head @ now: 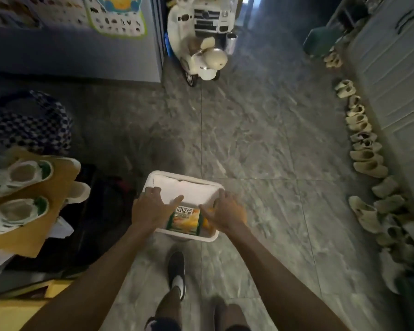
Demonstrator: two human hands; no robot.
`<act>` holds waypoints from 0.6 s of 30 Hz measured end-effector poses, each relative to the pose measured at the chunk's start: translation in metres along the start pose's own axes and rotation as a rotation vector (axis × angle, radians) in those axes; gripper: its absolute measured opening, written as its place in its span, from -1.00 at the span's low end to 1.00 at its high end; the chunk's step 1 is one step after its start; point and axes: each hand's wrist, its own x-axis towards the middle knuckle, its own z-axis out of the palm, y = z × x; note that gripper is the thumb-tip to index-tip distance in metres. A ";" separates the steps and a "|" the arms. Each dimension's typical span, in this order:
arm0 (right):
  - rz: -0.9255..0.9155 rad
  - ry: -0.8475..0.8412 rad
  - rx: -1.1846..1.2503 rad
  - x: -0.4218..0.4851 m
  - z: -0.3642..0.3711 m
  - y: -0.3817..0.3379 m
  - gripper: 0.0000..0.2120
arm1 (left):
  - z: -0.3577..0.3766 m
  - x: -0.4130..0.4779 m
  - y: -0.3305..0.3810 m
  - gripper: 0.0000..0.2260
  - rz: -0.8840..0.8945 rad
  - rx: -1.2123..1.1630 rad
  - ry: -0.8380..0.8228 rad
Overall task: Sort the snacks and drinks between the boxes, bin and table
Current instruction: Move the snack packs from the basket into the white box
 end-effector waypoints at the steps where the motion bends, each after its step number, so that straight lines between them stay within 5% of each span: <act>1: -0.004 -0.021 -0.020 0.012 0.012 0.002 -0.05 | 0.010 0.009 -0.001 -0.04 -0.013 0.007 -0.023; 6: -0.048 -0.126 -0.087 0.071 0.062 0.010 0.00 | 0.073 0.044 0.001 -0.07 -0.073 -0.012 -0.158; 11: -0.140 -0.224 -0.195 0.152 0.168 0.039 -0.20 | 0.156 0.092 -0.003 -0.14 -0.138 -0.046 -0.287; 18: -0.321 -0.272 -0.407 0.195 0.235 0.077 -0.17 | 0.276 0.133 -0.040 0.06 -0.259 -0.026 -0.396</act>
